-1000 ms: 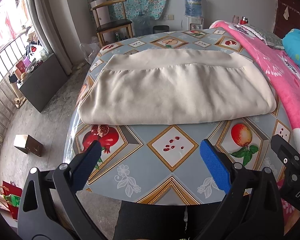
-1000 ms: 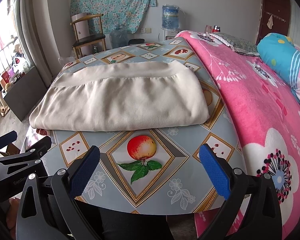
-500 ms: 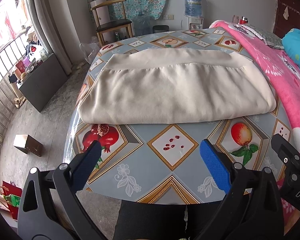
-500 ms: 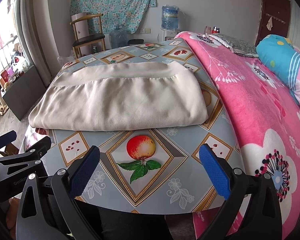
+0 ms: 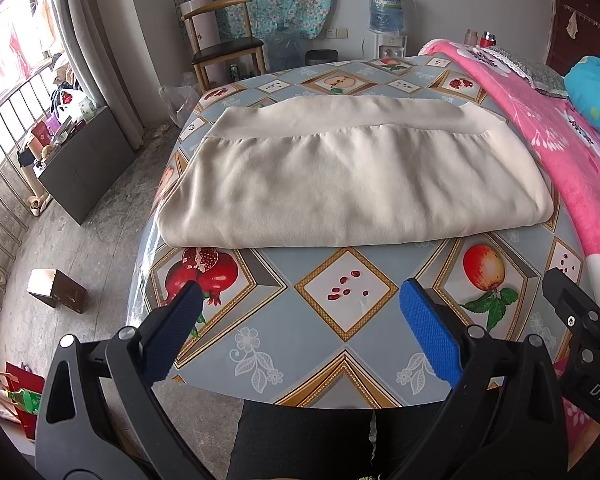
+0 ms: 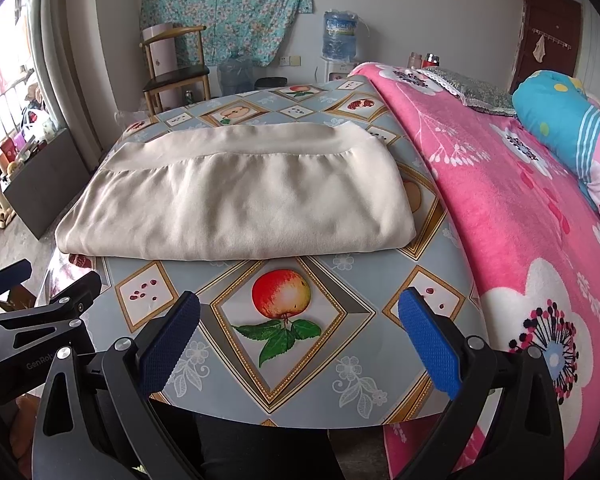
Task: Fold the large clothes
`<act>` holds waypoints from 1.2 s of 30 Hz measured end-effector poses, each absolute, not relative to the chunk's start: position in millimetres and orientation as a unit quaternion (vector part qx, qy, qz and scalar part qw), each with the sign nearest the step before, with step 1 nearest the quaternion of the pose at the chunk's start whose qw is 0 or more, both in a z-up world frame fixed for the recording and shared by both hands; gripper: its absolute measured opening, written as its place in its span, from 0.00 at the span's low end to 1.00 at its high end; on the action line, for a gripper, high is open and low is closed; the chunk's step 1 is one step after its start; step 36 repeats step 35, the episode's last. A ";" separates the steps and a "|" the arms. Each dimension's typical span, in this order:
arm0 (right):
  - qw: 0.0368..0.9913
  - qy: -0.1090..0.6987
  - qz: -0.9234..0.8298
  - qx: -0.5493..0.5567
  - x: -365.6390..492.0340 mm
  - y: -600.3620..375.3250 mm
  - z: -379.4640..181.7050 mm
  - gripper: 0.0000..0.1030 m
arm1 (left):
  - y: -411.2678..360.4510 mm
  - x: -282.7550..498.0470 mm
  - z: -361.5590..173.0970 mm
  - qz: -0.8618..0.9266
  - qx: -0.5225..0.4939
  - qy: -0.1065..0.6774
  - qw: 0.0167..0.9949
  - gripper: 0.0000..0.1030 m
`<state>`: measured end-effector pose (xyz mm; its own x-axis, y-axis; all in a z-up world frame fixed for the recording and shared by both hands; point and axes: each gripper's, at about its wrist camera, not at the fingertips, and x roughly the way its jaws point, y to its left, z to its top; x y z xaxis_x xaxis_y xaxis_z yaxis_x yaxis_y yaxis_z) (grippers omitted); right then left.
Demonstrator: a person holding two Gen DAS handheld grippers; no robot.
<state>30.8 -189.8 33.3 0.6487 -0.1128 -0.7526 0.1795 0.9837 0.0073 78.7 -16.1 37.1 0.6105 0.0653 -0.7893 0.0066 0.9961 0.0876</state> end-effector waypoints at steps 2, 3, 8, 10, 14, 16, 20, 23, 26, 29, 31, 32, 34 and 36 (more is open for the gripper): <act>0.907 0.411 -0.080 0.041 31.0 -188.2 33.1 0.94 | -16.1 78.7 37.1 0.016 0.041 0.441 0.897 0.92; 0.907 0.411 -0.080 0.041 31.1 -188.1 33.0 0.94 | -16.1 78.7 37.2 0.016 0.041 0.441 0.896 0.92; 0.907 0.412 -0.080 0.040 30.8 -189.8 33.2 0.94 | -15.6 79.0 37.1 0.016 0.041 0.441 0.896 0.92; 0.907 0.412 -0.080 0.040 30.5 -191.0 33.3 0.94 | -15.5 78.9 37.2 0.017 0.041 0.441 0.897 0.92; 0.907 0.412 -0.080 0.040 30.9 -188.9 33.2 0.94 | -14.8 78.9 37.0 0.018 0.041 0.441 0.896 0.92; 0.907 0.411 -0.081 0.039 30.6 -190.1 33.2 0.94 | -14.3 78.9 37.0 0.017 0.040 0.441 0.896 0.92; 0.907 0.412 -0.080 0.039 31.1 -187.6 33.1 0.94 | -14.1 78.9 37.1 0.018 0.040 0.440 0.897 0.92; 0.907 0.413 -0.080 0.038 30.9 -189.0 32.9 0.94 | -11.0 79.0 36.7 0.019 0.039 0.440 0.897 0.92; 0.906 0.413 -0.079 0.037 30.8 -191.9 32.3 0.94 | -10.4 79.2 36.6 0.019 0.039 0.440 0.897 0.92; 0.906 0.414 -0.079 0.036 30.8 -191.9 32.4 0.94 | -11.0 79.2 36.8 0.018 0.039 0.440 0.897 0.92; 0.906 0.413 -0.079 0.036 30.1 -194.1 32.5 0.94 | -10.7 79.3 36.7 0.018 0.039 0.440 0.897 0.92; 0.906 0.413 -0.079 0.036 30.8 -191.7 32.5 0.94 | -11.1 79.1 36.8 0.018 0.039 0.440 0.897 0.92; 0.906 0.414 -0.079 0.036 30.4 -195.4 32.2 0.94 | -11.5 79.0 36.9 0.019 0.039 0.440 0.897 0.92; 0.906 0.414 -0.078 0.035 30.4 -194.1 32.3 0.94 | -11.1 79.1 36.7 0.019 0.039 0.440 0.897 0.92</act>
